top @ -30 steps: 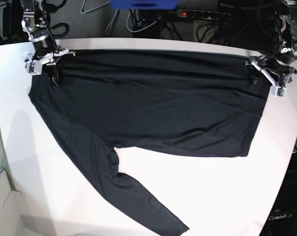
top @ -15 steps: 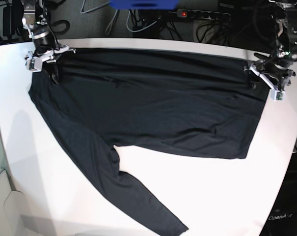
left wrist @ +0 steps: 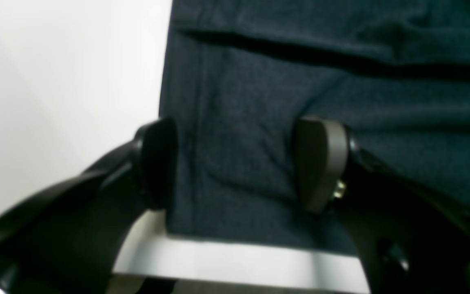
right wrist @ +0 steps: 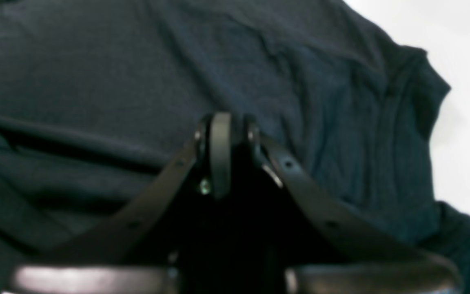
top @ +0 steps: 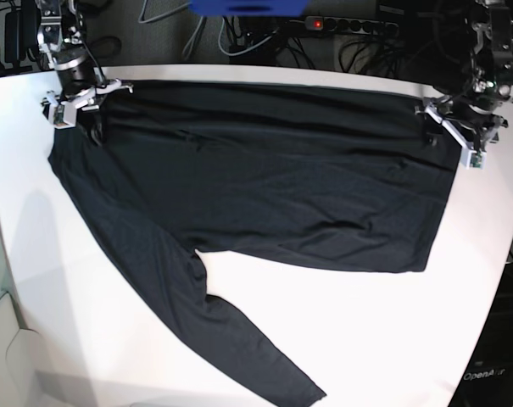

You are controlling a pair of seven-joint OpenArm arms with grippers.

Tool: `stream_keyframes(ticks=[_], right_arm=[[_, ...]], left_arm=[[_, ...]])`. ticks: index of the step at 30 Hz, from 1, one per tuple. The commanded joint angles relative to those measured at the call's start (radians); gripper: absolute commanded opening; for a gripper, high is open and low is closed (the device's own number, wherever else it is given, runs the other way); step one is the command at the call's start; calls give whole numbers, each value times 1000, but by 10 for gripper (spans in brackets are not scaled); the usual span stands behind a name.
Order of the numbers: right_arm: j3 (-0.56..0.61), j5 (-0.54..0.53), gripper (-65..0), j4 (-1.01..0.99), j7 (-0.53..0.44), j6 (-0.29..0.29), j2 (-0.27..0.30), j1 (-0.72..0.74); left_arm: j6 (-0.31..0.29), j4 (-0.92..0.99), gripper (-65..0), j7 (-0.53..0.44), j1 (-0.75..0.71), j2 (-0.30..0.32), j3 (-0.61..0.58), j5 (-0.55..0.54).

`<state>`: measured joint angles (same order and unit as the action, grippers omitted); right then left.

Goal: Fold the T-shirt properly
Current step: 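Pull the shirt edge with both grippers toward the robot, stretching it flat, then release the shirt with the right gripper and move it down the sleeve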

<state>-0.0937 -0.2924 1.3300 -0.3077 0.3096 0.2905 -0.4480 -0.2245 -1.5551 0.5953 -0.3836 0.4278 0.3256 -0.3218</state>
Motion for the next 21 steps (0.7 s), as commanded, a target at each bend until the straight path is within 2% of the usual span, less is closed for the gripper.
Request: stream_keyframes(ticks=[1, 6, 12, 14, 21], right_arm=[[-15, -9, -609, 35, -35, -5, 13, -5], [-51, -9, -606, 101, -34, -5, 13, -10], [-68, -8, -606, 147, -11, -5, 14, 8], [-71, -8, -606, 150, 40, -5, 17, 47], [-50, -6, -605, 147, 354, -3, 62, 283]], left_arm=[[4, -31, -218, -19, -4, 15, 8, -4], [12, -64, -218, -19, -30, 15, 10, -4], [6, -64, -218, -19, -51, -7, 123, -3], [4, -64, -218, -19, -51, -8, 154, -3], [4, -97, -218, 64, -30, -10, 178, -4]])
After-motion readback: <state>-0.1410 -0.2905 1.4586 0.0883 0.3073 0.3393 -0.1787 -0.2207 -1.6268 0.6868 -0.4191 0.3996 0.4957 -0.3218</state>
